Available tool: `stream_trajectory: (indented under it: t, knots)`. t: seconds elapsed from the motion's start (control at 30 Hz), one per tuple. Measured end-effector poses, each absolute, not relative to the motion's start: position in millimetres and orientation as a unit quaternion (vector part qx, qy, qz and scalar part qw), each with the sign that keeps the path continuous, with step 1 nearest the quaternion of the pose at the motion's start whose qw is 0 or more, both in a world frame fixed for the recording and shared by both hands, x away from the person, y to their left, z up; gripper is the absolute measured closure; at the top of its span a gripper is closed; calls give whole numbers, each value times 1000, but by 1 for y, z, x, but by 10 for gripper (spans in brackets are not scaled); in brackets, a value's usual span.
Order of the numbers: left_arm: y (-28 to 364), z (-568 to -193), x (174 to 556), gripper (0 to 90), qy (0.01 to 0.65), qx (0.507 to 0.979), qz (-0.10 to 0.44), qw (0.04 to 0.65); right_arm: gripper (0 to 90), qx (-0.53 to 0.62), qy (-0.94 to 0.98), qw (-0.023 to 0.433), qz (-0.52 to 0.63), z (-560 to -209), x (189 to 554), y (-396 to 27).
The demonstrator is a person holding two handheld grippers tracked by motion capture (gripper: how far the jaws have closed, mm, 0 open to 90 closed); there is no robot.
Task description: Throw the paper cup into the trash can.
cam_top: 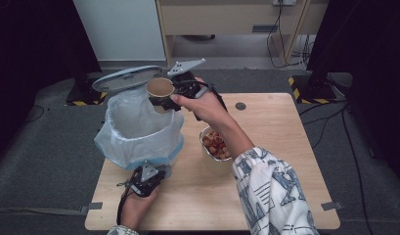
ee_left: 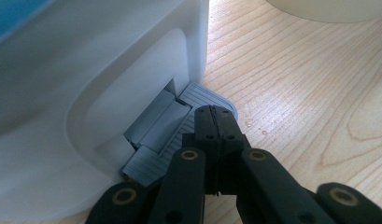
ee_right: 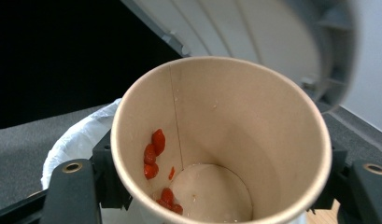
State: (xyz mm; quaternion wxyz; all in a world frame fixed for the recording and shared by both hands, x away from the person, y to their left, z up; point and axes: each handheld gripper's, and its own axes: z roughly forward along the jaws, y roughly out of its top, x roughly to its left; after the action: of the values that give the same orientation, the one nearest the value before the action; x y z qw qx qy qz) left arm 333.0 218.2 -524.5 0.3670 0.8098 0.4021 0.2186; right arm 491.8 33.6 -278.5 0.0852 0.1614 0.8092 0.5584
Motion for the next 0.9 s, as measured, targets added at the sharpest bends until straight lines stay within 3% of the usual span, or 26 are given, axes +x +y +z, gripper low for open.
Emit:
stream_trajectory:
  t: [0.27, 0.43, 0.9]
  knots:
    - [218, -524, 333, 890, 402, 810, 219, 367, 259, 147, 825, 90, 538, -289, 489, 53]
    - [218, -524, 333, 890, 402, 810, 219, 367, 125, 156, 825, 83, 537, -293, 488, 56]
    - [219, -525, 333, 890, 402, 810, 218, 368, 120, 177, 812, 99, 548, -290, 493, 22]
